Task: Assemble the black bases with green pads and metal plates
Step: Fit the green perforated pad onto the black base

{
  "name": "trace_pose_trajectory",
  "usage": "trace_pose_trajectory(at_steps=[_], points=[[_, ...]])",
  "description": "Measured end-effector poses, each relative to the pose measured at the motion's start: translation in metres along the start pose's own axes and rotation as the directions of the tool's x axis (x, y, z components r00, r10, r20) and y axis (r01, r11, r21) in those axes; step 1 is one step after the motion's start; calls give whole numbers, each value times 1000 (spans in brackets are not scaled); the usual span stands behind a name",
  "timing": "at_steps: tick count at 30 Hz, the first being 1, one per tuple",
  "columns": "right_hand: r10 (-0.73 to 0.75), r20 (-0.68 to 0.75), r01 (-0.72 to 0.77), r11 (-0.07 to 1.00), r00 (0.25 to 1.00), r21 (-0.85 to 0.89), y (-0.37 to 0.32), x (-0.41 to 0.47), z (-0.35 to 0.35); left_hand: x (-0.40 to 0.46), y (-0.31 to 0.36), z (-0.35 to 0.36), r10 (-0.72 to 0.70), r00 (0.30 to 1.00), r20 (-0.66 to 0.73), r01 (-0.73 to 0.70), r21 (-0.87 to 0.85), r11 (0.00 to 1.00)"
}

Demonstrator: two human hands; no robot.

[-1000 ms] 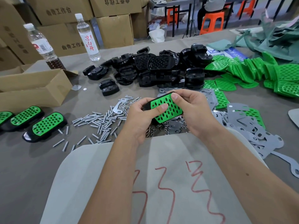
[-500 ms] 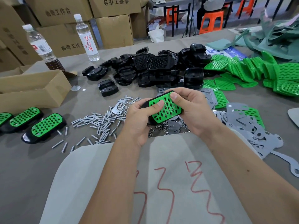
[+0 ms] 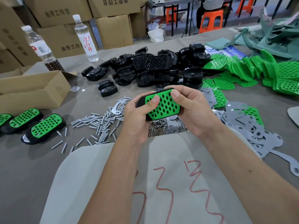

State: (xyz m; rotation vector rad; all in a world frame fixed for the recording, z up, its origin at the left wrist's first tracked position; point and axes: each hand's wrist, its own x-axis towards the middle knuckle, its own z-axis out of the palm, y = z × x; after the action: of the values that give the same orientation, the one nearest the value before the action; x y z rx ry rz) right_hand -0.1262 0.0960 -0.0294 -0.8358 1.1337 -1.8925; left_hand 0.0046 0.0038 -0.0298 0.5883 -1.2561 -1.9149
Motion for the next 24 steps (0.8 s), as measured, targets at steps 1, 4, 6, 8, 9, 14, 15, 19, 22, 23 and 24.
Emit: trace_pose_trajectory(at_steps=[1, 4, 6, 8, 9, 14, 15, 19, 22, 23, 24], points=[[6, 0, -6, 1000, 1000, 5, -1, -1, 1, 0, 0, -1, -4, 1000, 6, 4, 0, 1000], [58, -15, -57, 998, 998, 16, -6, -2, 3, -1, 0, 1, -58, 998, 7, 58, 3, 998], [96, -15, -96, 995, 995, 30, -8, -2, 4, -1, -1, 2, -92, 996, 2, 92, 10, 996], [114, 0, -114, 993, 993, 41, -8, -2, 5, 1, 0, 2, -103, 995, 2, 103, 23, 994], [121, 6, -121, 991, 993, 50, -7, -2, 5, 1, 0, 2, -107, 994, 1, 107, 24, 994], [139, 55, -144, 984, 989, 101, 1, -2, 7, 4, 4, -1, -130, 992, -3, 130, -4, 992], [140, 61, -146, 984, 988, 107, 2, -2, 8, 4, 5, -1, -133, 991, -5, 133, -13, 991], [149, 66, -156, 983, 987, 101, 3, -2, 7, 4, 5, 0, -112, 992, -56, 111, -22, 994], [134, 31, -135, 990, 991, 44, 0, -1, 6, 4, 1, -1, -62, 985, -162, 72, 56, 996], [130, 10, -130, 991, 992, 32, -1, 0, 6, 5, -1, -1, -45, 982, -183, 59, 70, 996], [128, -6, -128, 992, 992, 21, -1, 0, 7, 5, -2, 0, -22, 980, -198, 40, 86, 995]])
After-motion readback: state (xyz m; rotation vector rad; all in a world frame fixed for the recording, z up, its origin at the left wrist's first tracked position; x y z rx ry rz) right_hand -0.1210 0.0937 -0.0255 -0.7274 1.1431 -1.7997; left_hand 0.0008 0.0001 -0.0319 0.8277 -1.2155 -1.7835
